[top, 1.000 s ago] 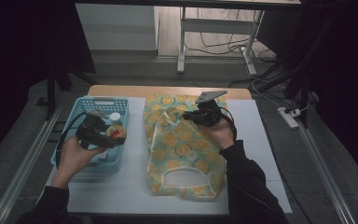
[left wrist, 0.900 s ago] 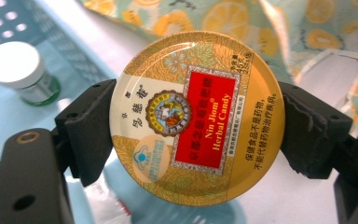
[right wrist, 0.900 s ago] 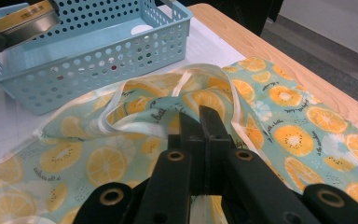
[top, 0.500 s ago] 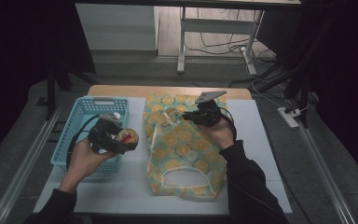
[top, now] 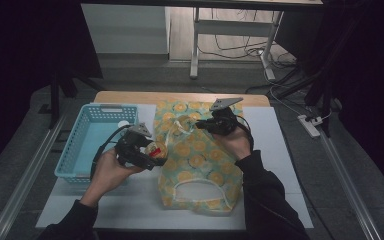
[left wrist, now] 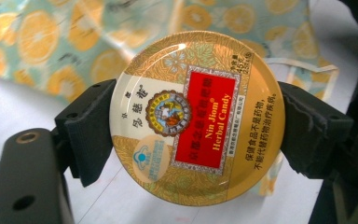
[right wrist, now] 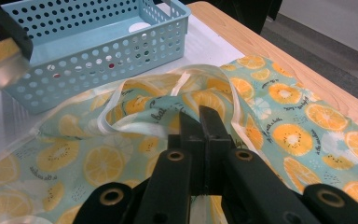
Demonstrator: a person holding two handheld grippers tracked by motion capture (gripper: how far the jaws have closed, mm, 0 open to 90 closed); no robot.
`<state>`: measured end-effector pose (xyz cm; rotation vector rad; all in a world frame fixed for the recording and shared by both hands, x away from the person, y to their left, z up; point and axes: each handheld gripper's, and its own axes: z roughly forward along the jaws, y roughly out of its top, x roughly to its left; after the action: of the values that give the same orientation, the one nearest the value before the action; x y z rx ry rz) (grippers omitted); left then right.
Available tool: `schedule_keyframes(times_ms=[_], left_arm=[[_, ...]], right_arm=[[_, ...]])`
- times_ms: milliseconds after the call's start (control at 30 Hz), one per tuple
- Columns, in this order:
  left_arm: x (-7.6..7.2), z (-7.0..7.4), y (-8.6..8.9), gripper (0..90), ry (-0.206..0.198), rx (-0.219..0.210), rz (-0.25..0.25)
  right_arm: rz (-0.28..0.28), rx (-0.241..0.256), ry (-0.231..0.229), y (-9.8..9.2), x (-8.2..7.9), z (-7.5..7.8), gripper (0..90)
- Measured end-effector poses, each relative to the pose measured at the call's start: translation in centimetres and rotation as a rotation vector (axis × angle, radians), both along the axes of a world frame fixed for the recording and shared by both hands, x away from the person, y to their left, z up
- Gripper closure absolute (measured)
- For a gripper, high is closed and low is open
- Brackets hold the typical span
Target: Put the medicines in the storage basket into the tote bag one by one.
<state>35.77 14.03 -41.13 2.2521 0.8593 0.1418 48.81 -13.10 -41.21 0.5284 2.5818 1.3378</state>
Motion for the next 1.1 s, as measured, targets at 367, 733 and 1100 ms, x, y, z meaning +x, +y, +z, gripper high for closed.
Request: schedule_keyframes(times_ms=[367,733,1100], left_arm=[[1.3,-0.9,-3.9,20.6,0.012,0.005,-0.065],[3.1,-2.4,-7.4,20.6,0.027,0.011,-0.112],[5.4,-4.4,-10.1,20.5,0.007,0.068,-0.115]], right_arm=[[-0.003,0.005,-0.002,-0.2,0.3,-0.2,90.0],[-0.006,0.001,0.008,-0.1,0.6,-0.6,90.0],[-0.014,0.001,0.017,-0.1,1.0,-1.0,90.0]])
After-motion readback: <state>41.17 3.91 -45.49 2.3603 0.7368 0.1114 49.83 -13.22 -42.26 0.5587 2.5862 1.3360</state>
